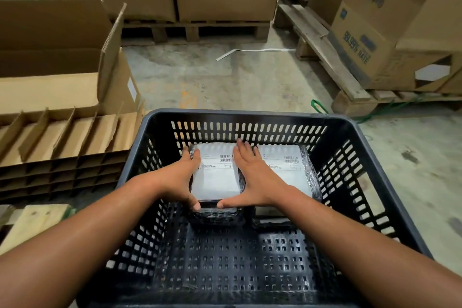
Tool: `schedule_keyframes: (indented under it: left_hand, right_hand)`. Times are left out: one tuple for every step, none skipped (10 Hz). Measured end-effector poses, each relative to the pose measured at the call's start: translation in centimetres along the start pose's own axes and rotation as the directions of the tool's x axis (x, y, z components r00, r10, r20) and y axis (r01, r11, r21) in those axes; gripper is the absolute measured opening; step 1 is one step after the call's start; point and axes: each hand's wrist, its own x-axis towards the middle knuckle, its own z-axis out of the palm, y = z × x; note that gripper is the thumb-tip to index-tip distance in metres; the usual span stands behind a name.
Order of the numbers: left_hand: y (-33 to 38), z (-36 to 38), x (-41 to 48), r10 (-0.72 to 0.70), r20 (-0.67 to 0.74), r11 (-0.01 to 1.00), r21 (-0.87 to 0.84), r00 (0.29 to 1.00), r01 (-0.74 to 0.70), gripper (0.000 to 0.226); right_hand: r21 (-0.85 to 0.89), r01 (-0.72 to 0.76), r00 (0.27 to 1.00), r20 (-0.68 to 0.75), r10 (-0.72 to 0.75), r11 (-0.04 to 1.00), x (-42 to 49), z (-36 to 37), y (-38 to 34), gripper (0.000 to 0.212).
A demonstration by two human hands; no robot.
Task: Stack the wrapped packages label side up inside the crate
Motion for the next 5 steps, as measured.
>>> schedule_keyframes:
  left_hand:
    - [0.1,-0.1,-0.3,0.005,-0.003,1.0,-0.025,1.0,-0.005,0.158]
    - [0.3,-0.2,-0.8,0.018,-0.025,0.999,-0.039,1.0,-0.019,0.158]
    - [0.4,-0.6,-1.3,0.087,-0.031,0.994,-0.067,0.996,-0.089,0.166]
    - [0.8,-1.2,-1.9,0.089,-0.095,0.989,-0.108,0.992,-0.099,0.166]
    - [1.1,-0.7,-1.5,0.102,-0.272,0.989,-0.08,0.957,-0.128,0.134]
  right_hand:
    - [0.005,0.006,1.0,-0.009,-0.006,1.0,-0.1,0.1,0.0,0.152]
    - [0.004,0.013,1.0,-0.005,-0.013,1.0,-0.1,0.1,0.2,0.154]
    - [0.092,-0.002,1.0,-0.003,0.002,0.996,-0.2,0.2,0.5,0.149]
    - [0.248,-0.011,0.994,-0.102,0.038,0.969,-0.7,-0.5,0.9,0.114]
    - [0.333,0.037,0.949,-0.308,0.071,0.942,-0.7,-1.7,1.5,0.06]
